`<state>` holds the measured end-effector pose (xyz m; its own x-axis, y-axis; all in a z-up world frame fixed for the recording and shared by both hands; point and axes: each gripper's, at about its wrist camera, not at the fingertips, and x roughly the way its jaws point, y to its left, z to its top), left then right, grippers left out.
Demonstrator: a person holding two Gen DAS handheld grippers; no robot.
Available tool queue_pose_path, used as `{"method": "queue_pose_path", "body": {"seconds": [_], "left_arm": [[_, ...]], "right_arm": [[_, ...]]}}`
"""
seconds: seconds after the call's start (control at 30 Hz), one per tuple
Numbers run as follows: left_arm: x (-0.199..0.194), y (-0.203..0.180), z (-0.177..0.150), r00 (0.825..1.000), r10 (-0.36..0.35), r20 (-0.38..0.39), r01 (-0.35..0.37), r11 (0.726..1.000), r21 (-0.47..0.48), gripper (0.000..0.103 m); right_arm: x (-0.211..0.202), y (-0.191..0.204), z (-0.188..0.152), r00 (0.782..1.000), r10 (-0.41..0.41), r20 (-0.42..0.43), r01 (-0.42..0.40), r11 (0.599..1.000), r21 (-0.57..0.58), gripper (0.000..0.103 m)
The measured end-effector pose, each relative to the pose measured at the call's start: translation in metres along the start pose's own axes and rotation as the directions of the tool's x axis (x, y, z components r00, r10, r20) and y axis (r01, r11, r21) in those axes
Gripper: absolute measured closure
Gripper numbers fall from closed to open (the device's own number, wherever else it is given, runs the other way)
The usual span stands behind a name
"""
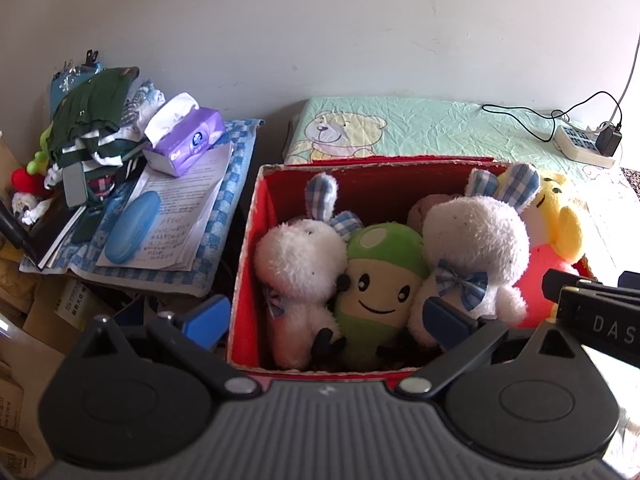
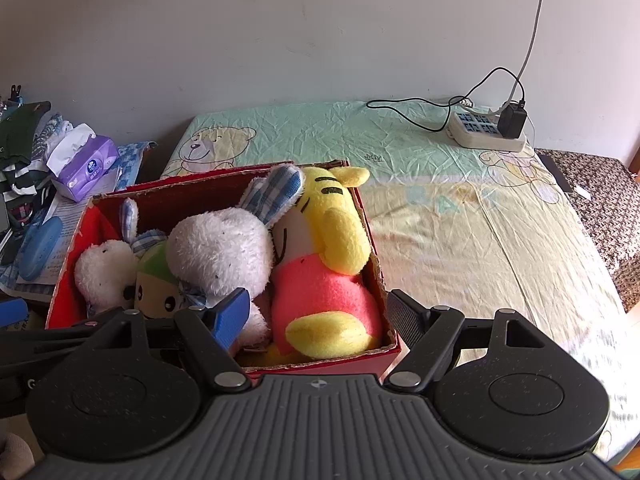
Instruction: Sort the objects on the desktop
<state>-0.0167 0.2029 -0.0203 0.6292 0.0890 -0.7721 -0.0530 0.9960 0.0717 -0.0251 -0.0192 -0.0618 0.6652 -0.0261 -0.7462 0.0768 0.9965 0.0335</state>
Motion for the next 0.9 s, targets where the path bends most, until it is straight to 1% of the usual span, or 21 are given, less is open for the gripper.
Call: {"method": "queue_pose_path", "body": {"seconds": [0.23,0.63,0.9], "left_arm": [[0.005,-0.002,0.003,1.0,-0.011,-0.015,0.011,1.0,-0.003,0.001],[0.014,-0.017,0.001,0.999,-0.018,-0.027,0.019,1.0,0.009,0.001],[0.02,-0.021,0.001,0.999,-0.015,-0.031,0.015,1.0,0.002,0.001]], "right_arm": [[0.005,-0.002,0.002,1.0,-0.009,-0.005,0.009,1.0,0.005,0.025],[0.01,-0.011,0.001,1.0,-0.023,-0.013,0.023,1.0,0.016,0.025],[0.014,-0.013,0.003,1.0,-0.025,-0.014,0.025,1.0,-0.003,0.025]]}}
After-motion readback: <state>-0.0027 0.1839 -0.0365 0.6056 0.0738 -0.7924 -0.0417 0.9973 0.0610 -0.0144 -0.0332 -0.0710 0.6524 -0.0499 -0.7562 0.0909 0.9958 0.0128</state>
